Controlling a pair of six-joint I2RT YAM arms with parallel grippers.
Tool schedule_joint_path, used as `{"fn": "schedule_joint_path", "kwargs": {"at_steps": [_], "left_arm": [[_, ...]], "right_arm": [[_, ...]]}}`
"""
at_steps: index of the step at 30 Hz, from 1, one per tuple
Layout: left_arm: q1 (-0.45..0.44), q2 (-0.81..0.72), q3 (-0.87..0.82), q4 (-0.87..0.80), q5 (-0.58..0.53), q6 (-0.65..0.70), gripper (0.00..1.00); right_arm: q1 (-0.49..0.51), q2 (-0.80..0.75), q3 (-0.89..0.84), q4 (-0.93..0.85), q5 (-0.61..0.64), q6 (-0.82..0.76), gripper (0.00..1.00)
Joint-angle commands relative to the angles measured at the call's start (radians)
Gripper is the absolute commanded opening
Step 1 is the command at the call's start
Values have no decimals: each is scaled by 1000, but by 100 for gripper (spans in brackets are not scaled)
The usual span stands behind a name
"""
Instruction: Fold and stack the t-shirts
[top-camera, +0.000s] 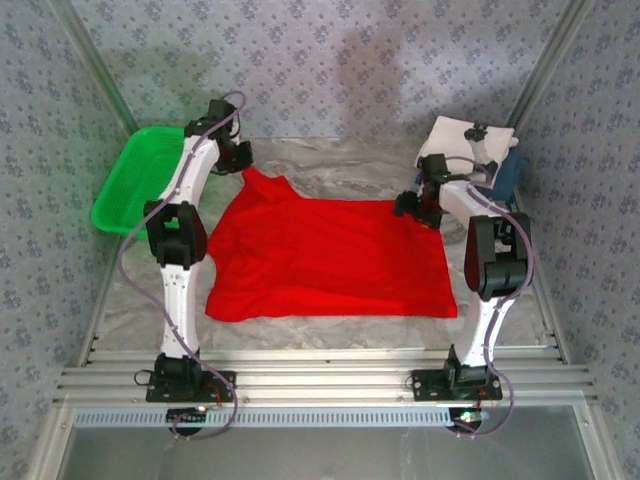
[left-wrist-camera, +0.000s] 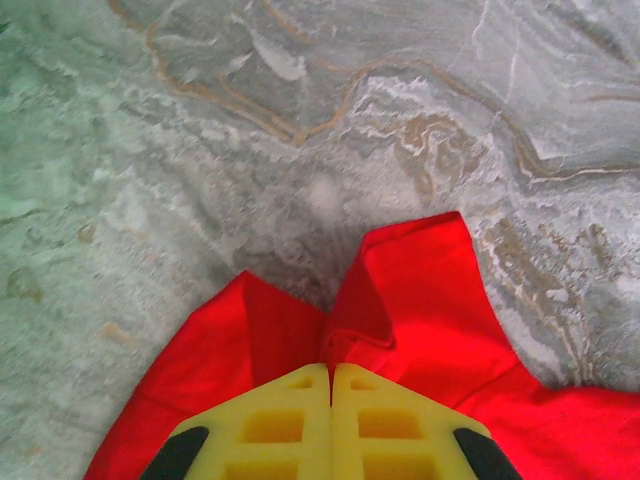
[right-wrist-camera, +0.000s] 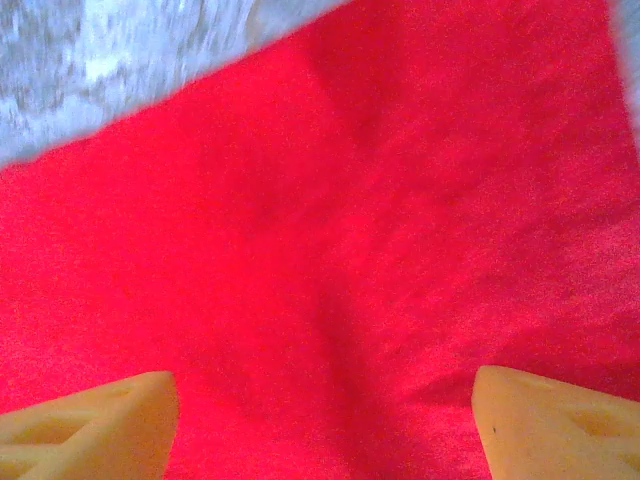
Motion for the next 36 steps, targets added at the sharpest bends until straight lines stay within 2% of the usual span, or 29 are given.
{"fn": "schedule_joint_path", "kwargs": {"at_steps": [1, 8, 15, 21, 24, 29, 36], "left_arm": [[15, -91, -61, 35, -19, 17, 0], [23, -203, -236, 86, -19, 31, 0], [31, -357, -505, 152, -21, 25, 0], [31, -485, -710, 206, -19, 19, 0], [30, -493, -726, 219, -4, 22, 1], [22, -464, -679, 225, 24, 22, 1], [1, -430, -623, 211, 42, 28, 1]], "right_arm": [[44, -30, -84, 3, -9, 78, 79], [127, -81, -218, 12, 23, 173, 80], [180, -165, -327, 2, 24, 261, 80], [187, -210, -311, -28, 13, 251, 80], [157, -214, -249, -86, 36, 184, 81], [47, -206, -146, -127, 44, 70, 81], [-82, -58, 9, -134, 73, -47, 80]]}}
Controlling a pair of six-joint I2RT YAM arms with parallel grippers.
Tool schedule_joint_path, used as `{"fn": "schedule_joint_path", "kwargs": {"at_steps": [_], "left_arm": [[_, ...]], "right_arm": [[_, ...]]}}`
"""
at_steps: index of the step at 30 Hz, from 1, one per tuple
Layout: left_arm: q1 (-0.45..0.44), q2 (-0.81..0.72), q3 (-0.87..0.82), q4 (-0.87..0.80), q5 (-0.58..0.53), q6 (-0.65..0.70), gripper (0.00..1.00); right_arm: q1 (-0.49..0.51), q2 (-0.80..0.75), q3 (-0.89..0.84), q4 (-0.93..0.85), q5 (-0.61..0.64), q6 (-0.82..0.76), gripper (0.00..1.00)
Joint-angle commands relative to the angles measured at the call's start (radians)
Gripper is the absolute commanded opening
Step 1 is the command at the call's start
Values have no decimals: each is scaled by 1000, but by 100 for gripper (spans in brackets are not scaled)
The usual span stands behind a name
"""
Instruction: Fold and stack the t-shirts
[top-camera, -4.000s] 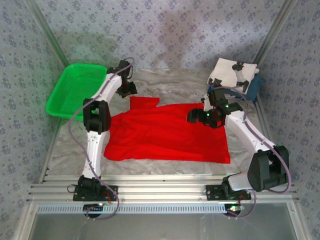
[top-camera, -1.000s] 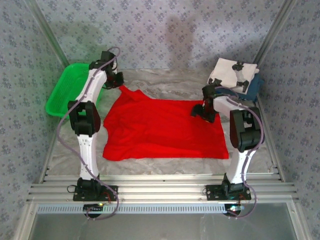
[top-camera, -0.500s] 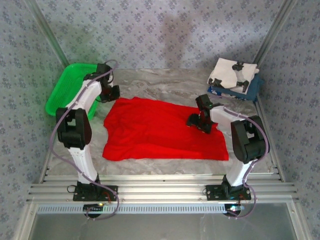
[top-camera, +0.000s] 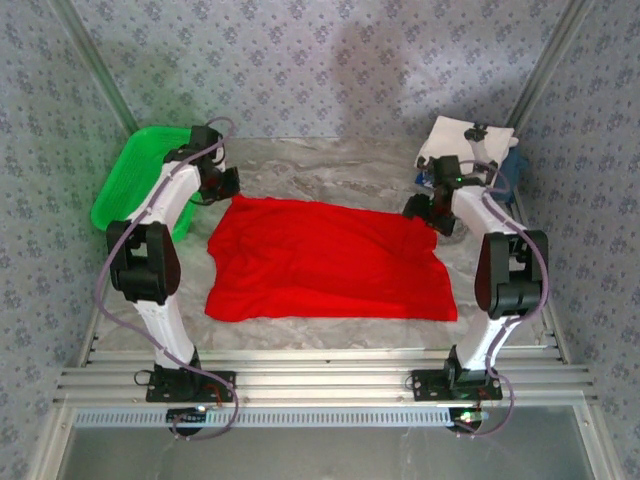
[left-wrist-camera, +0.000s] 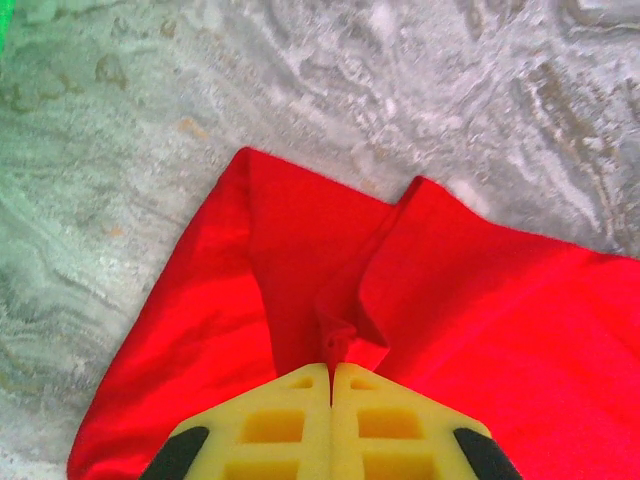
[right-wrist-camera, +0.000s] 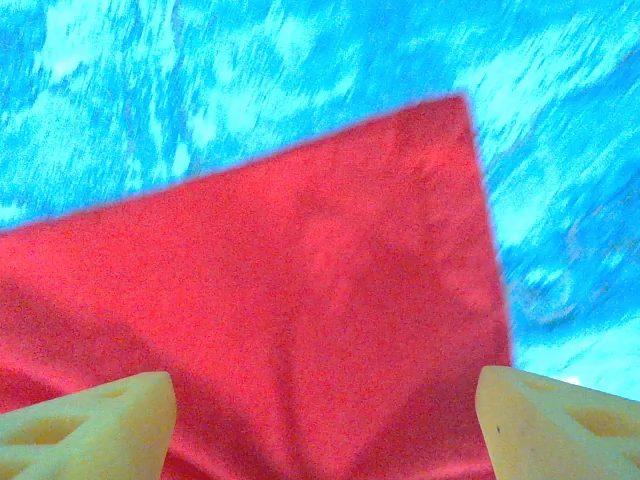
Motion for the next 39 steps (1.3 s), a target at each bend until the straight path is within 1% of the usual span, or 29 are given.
{"fn": "schedule_joint_path", "kwargs": {"at_steps": [1, 8, 15, 17, 23, 29, 35, 39], "left_arm": [[-14, 19, 39, 4, 26, 17, 1], [-25, -2, 36, -5, 31, 18, 1], [-28, -24, 21, -16, 32, 20, 1], [-28, -26, 19, -19, 32, 22, 1], [-28, -23, 11, -17, 29, 19, 1], [-28, -21, 2, -13, 26, 16, 1], [-24, -20, -10, -4, 25, 10, 0], [-20, -14, -10, 2, 28, 7, 0]], "right_arm": [[-27, 102, 62, -36, 37, -87, 80], [-56, 256, 172, -4, 66, -121, 76], [-69, 334, 239, 25, 86, -133, 73], [-75, 354, 267, 11, 78, -134, 70], [-79, 396, 329, -15, 70, -141, 63], [-79, 415, 342, -43, 50, -133, 48], [-79, 396, 326, -40, 31, -129, 40], [-78, 380, 317, -34, 25, -129, 40]]}}
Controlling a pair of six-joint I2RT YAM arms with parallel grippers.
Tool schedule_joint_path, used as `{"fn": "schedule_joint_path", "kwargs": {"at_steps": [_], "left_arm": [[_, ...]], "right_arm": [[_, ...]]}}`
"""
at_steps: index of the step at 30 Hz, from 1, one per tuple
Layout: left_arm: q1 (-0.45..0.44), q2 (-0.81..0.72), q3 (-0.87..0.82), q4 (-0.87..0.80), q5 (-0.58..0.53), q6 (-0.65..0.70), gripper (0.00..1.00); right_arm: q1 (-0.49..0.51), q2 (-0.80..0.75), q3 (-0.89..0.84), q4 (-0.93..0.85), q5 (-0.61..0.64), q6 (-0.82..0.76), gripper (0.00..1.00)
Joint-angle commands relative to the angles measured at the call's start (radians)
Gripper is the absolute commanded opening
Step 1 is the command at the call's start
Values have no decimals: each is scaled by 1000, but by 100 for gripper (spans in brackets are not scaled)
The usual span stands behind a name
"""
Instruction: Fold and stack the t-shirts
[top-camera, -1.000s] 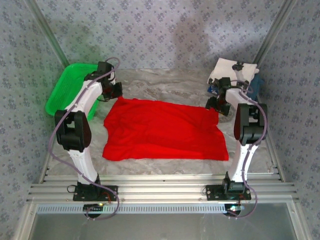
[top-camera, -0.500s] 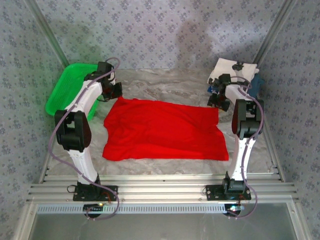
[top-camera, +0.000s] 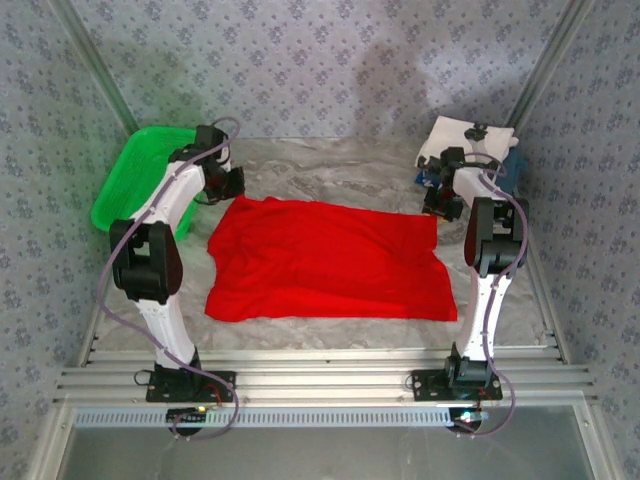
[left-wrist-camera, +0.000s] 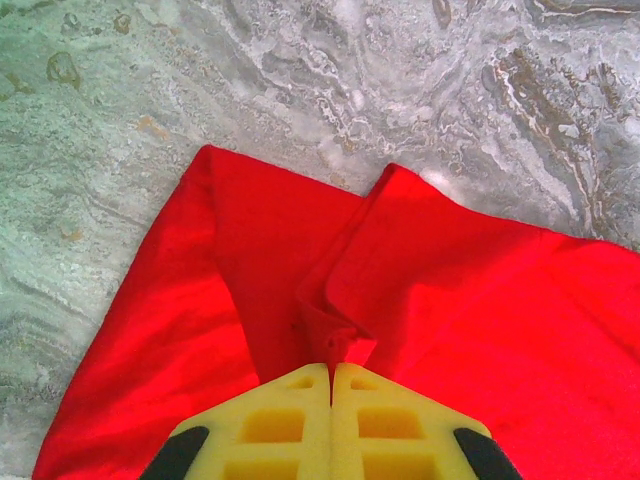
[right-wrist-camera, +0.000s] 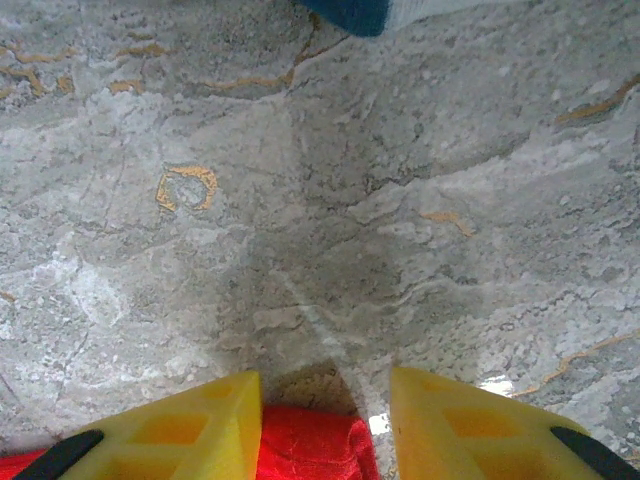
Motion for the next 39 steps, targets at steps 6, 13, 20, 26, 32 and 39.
{"fn": "schedule_joint_path", "kwargs": {"at_steps": [6, 13, 20, 26, 32, 39], "left_arm": [[3, -8, 1, -1, 16, 1, 0], [3, -4, -6, -3, 16, 0, 0], [6, -5, -16, -3, 16, 0, 0], [9, -3, -21, -2, 18, 0, 0], [11, -3, -35, 2, 19, -2, 0], [19, 0, -10, 0, 18, 1, 0]], "right_arm": [[10, -20, -31, 52, -59, -38, 47], [11, -38, -51, 66, -92, -67, 48], [11, -48, -65, 55, -139, -106, 43], [13, -46, -74, 20, -143, -126, 34], [12, -57, -91, 24, -146, -122, 15], [18, -86, -67, 62, -137, -98, 2]]}}
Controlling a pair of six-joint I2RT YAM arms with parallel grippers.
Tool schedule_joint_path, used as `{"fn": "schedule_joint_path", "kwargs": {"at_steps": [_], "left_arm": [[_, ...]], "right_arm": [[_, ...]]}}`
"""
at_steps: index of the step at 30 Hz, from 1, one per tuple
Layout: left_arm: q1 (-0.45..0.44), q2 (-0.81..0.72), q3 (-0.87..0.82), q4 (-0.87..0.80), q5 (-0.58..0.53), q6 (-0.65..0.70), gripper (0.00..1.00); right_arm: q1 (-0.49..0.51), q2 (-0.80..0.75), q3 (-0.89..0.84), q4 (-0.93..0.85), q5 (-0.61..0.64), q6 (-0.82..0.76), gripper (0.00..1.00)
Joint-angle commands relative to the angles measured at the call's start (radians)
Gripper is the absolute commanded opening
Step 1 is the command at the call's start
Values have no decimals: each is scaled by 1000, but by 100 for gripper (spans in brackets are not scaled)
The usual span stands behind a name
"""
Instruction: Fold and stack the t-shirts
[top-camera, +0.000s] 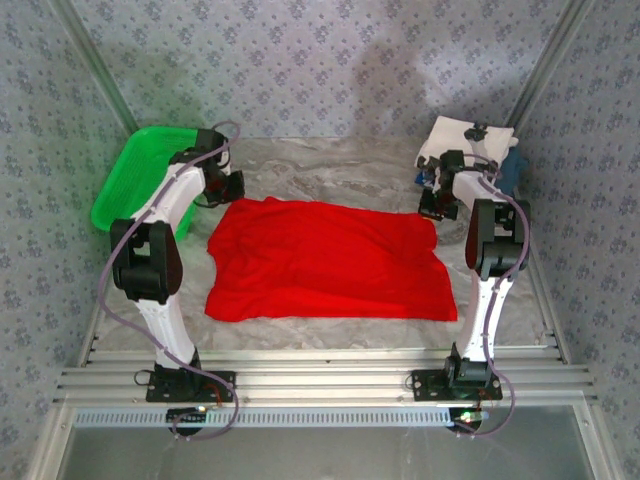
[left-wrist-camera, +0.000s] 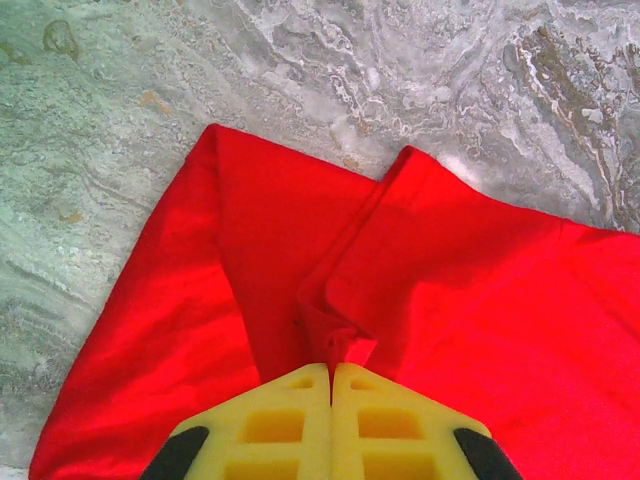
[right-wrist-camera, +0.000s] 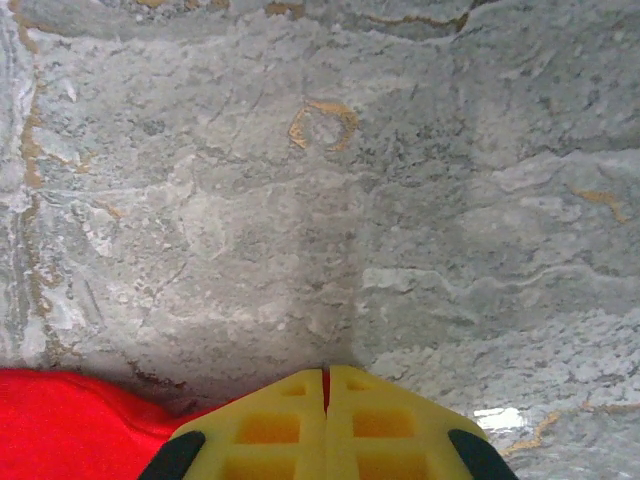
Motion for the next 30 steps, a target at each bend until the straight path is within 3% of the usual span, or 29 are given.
{"fn": "schedule_joint_path", "kwargs": {"at_steps": [1, 15, 30], "left_arm": [[14, 3, 34, -9, 19, 4, 0], [39, 120, 340, -55, 12, 21, 0], [66, 112, 377, -54, 48, 46, 0]], "right_arm": [[12, -49, 18, 2, -13, 17, 2], [19, -116, 112, 49, 79, 31, 0], [9, -122, 132, 109, 100, 5, 0]]}}
